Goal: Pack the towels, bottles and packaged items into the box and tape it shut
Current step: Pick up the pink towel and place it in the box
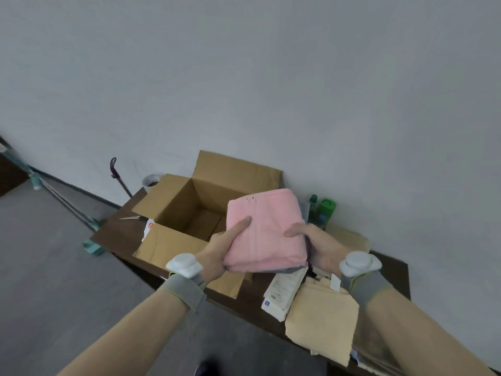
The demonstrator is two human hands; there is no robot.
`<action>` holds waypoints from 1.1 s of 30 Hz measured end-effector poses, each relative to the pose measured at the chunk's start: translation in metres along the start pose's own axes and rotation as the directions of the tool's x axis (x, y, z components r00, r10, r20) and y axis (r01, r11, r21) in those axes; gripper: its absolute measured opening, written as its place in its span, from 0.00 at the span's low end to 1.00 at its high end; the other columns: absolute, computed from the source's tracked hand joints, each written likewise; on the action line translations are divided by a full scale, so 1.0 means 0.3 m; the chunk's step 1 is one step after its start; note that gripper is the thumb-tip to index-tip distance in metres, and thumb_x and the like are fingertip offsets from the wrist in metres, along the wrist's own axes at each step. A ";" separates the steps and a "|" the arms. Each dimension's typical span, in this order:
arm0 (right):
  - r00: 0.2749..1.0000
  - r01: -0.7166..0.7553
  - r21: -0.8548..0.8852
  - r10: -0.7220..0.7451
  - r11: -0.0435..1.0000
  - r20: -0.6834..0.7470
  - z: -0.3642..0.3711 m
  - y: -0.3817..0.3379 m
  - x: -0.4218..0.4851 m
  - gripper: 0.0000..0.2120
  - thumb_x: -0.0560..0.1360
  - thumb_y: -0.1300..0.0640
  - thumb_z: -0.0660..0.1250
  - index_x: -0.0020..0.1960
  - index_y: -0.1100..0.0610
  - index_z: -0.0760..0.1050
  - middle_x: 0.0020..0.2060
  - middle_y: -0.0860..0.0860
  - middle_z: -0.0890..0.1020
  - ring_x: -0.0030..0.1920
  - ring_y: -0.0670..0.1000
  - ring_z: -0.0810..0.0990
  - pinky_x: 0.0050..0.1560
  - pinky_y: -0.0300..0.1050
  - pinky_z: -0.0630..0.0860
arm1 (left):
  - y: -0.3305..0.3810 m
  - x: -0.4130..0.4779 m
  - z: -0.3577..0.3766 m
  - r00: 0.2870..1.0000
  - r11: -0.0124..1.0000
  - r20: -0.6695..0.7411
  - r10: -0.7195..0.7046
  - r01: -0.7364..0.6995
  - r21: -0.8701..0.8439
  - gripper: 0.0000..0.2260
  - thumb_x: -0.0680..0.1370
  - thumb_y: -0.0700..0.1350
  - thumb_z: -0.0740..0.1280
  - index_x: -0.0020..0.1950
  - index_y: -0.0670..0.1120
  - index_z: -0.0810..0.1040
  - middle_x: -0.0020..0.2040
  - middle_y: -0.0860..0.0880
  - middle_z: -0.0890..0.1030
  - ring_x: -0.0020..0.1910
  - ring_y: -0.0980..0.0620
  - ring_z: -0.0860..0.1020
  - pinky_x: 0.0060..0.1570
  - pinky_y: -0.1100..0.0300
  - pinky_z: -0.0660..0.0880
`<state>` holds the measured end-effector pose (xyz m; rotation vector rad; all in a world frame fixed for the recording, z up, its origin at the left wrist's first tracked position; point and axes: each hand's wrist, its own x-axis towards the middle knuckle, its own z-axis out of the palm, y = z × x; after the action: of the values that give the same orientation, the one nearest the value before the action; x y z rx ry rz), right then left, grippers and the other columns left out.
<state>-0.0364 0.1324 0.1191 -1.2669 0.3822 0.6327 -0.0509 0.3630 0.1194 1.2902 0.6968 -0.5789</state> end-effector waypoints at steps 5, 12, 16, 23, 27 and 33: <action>0.999 0.023 -0.073 -0.025 0.997 -0.032 0.117 -0.039 0.114 0.28 0.68 0.61 0.79 0.65 0.54 0.76 0.60 0.57 0.83 0.61 0.61 0.81 0.61 0.60 0.81 | 0.072 0.076 -0.079 0.994 0.999 -0.106 0.039 -0.039 0.001 0.47 0.60 0.67 0.79 0.74 0.50 0.68 0.63 0.46 0.78 0.59 0.40 0.79 0.61 0.41 0.78; 0.998 0.003 -0.069 -0.007 0.998 -0.060 0.295 -0.057 0.273 0.34 0.65 0.52 0.86 0.68 0.53 0.77 0.57 0.53 0.88 0.60 0.58 0.85 0.57 0.59 0.84 | 0.218 0.247 -0.281 0.981 0.978 -0.091 0.173 -0.160 0.133 0.43 0.65 0.68 0.77 0.72 0.46 0.71 0.58 0.48 0.80 0.55 0.47 0.79 0.52 0.50 0.79; 0.994 -0.026 -0.081 0.018 0.996 -0.107 0.426 -0.053 0.377 0.40 0.63 0.51 0.87 0.70 0.54 0.74 0.61 0.56 0.85 0.63 0.60 0.83 0.60 0.61 0.82 | 0.292 0.361 -0.417 0.965 0.943 -0.057 0.257 -0.237 0.235 0.40 0.71 0.66 0.73 0.75 0.45 0.67 0.64 0.48 0.77 0.59 0.48 0.77 0.55 0.52 0.76; 0.961 -0.067 -0.019 0.059 0.998 -0.269 0.564 0.002 0.509 0.45 0.60 0.56 0.85 0.73 0.58 0.71 0.63 0.57 0.82 0.62 0.62 0.82 0.62 0.64 0.81 | 0.330 0.483 -0.551 0.960 0.907 0.056 0.274 -0.277 0.317 0.35 0.77 0.59 0.71 0.76 0.42 0.63 0.66 0.48 0.74 0.61 0.49 0.75 0.57 0.55 0.73; 0.949 -0.093 0.000 0.088 0.996 -0.304 0.584 0.035 0.559 0.37 0.66 0.61 0.83 0.72 0.59 0.73 0.61 0.58 0.83 0.61 0.62 0.82 0.62 0.62 0.81 | 0.323 0.529 -0.572 0.965 0.880 0.055 0.255 -0.256 0.399 0.32 0.79 0.56 0.69 0.76 0.42 0.62 0.66 0.48 0.73 0.62 0.48 0.74 0.60 0.52 0.73; 0.937 -0.136 0.014 0.133 0.991 -0.322 0.573 0.069 0.657 0.33 0.68 0.64 0.82 0.71 0.61 0.74 0.61 0.58 0.83 0.62 0.61 0.81 0.66 0.62 0.78 | 0.317 0.631 -0.576 0.978 0.861 0.007 0.208 -0.186 0.474 0.29 0.80 0.53 0.68 0.76 0.43 0.64 0.68 0.46 0.74 0.65 0.45 0.74 0.68 0.47 0.72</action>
<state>0.0900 0.3456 0.0332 -1.3633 0.7438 0.5416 0.1210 0.5500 0.0184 1.8135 0.4604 -0.5723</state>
